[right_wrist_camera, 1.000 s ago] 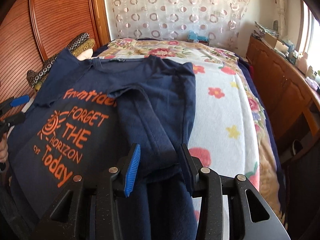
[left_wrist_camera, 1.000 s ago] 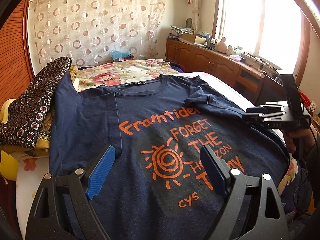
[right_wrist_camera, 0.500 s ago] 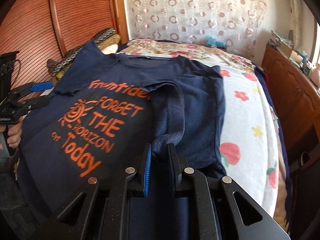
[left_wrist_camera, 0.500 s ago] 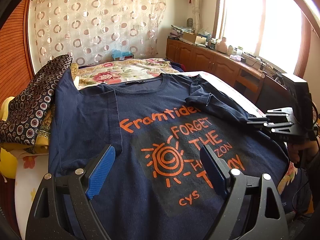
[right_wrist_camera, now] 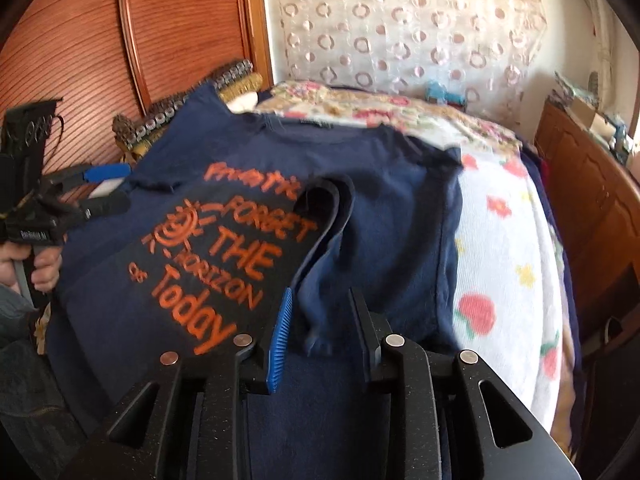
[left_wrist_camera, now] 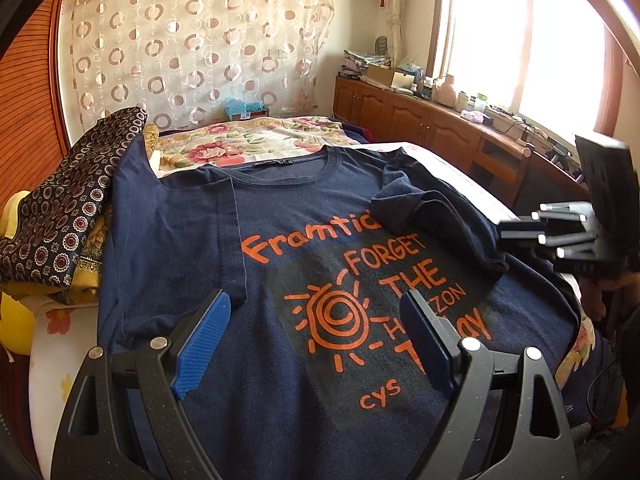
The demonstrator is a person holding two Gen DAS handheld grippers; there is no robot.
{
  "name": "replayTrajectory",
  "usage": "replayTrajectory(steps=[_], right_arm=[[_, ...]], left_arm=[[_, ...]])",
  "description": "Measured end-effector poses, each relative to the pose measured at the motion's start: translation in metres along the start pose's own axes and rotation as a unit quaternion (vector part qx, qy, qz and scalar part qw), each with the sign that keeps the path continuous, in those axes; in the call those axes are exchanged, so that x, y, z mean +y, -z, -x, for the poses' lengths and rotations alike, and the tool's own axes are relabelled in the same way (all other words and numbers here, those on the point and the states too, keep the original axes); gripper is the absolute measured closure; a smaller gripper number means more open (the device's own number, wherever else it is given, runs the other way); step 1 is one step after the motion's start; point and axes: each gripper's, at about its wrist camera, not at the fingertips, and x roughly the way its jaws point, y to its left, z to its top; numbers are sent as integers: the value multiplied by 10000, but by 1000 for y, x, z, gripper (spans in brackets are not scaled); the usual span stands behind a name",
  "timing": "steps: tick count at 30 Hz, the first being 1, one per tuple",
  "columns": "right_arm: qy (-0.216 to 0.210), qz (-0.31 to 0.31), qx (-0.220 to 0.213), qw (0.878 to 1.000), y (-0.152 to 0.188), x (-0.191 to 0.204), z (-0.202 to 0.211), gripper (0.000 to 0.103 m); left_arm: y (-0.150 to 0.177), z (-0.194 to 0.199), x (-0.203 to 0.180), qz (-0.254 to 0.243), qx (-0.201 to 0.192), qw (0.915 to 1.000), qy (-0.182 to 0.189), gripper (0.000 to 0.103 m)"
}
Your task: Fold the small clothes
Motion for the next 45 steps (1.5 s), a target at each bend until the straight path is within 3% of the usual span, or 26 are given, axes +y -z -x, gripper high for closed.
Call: replayTrajectory(steps=[7, 12, 19, 22, 30, 35, 41, 42, 43, 45], right_arm=[[135, 15, -332, 9994, -34, -4, -13, 73], [476, 88, -4, 9988, -54, -4, -60, 73], [-221, 374, 575, 9974, -67, 27, -106, 73], [-52, 652, 642, 9958, -72, 38, -108, 73], [2, 731, 274, 9970, -103, 49, -97, 73], [-1, 1091, 705, 9915, -106, 68, -126, 73], [201, 1208, 1171, 9855, -110, 56, -152, 73], [178, 1220, 1192, 9852, -108, 53, -151, 77], [124, 1231, 1162, 9855, -108, 51, -151, 90], [3, 1162, 965, 9885, -109, 48, -145, 96]], left_arm=[[-1, 2, 4, 50, -46, 10000, -30, 15], [0, 3, 9, 109, -62, 9999, -71, 15], [4, 5, 14, 160, -62, 9998, -97, 15], [4, 7, 18, 199, -95, 9997, -107, 15], [5, 9, 22, 254, -137, 9995, -105, 15], [5, 9, 23, 268, -136, 9995, -104, 15], [6, 8, 25, 282, -114, 9995, -85, 15], [6, 8, 25, 279, -113, 9995, -88, 15], [6, 8, 25, 282, -114, 9995, -87, 15], [6, 8, 26, 292, -110, 9995, -88, 15]])
